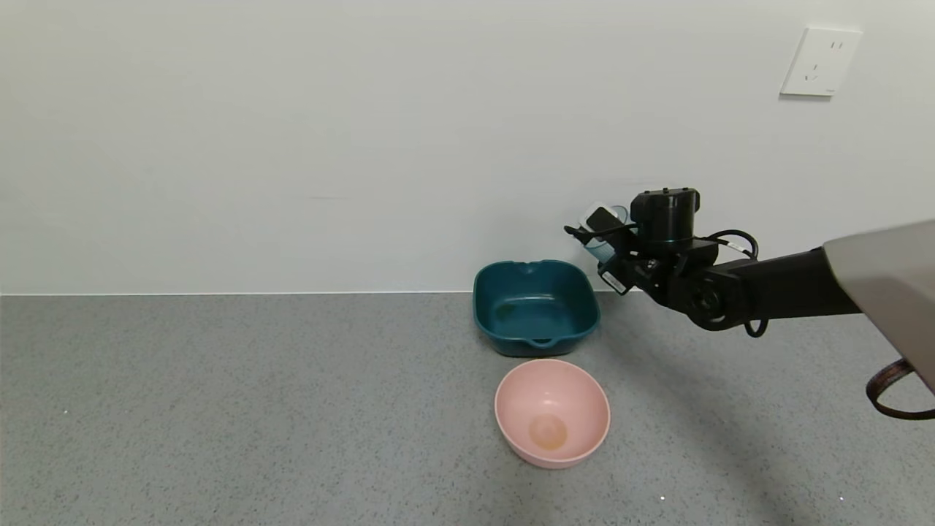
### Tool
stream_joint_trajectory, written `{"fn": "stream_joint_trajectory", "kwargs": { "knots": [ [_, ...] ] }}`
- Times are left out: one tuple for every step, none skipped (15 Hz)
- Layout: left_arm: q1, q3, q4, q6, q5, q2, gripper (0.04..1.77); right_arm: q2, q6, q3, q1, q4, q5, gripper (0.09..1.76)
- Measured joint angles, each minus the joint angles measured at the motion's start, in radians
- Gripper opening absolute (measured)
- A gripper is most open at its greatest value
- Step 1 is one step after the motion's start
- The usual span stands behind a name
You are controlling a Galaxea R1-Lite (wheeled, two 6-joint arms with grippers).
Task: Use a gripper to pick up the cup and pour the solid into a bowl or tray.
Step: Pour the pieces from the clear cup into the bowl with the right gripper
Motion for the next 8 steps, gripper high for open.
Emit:
{"fn": "stream_joint_trajectory", "kwargs": {
  "knots": [
    [0.0, 0.0, 0.0, 0.0, 0.0, 0.0, 1.72, 0.014, -0.023, -0.036, 0.009, 0.027, -0.02, 1.38],
    [0.0, 0.0, 0.0, 0.0, 0.0, 0.0, 1.72, 0.029, -0.044, -0.067, 0.018, 0.049, -0.041, 1.38],
    [0.0, 0.0, 0.0, 0.0, 0.0, 0.0, 1.72, 0.043, -0.068, -0.097, 0.026, 0.071, -0.061, 1.38],
    [0.0, 0.0, 0.0, 0.0, 0.0, 0.0, 1.72, 0.056, -0.091, -0.121, 0.032, 0.083, -0.079, 1.38],
    [0.0, 0.0, 0.0, 0.0, 0.0, 0.0, 1.72, 0.067, -0.118, -0.141, 0.037, 0.089, -0.097, 1.38],
    [0.0, 0.0, 0.0, 0.0, 0.0, 0.0, 1.72, 0.079, -0.147, -0.156, 0.041, 0.091, -0.111, 1.38],
    [0.0, 0.0, 0.0, 0.0, 0.0, 0.0, 1.72, 0.089, -0.177, -0.163, 0.046, 0.091, -0.125, 1.38],
    [0.0, 0.0, 0.0, 0.0, 0.0, 0.0, 1.72, 0.098, -0.208, -0.167, 0.05, 0.087, -0.14, 1.38]
  ]
}}
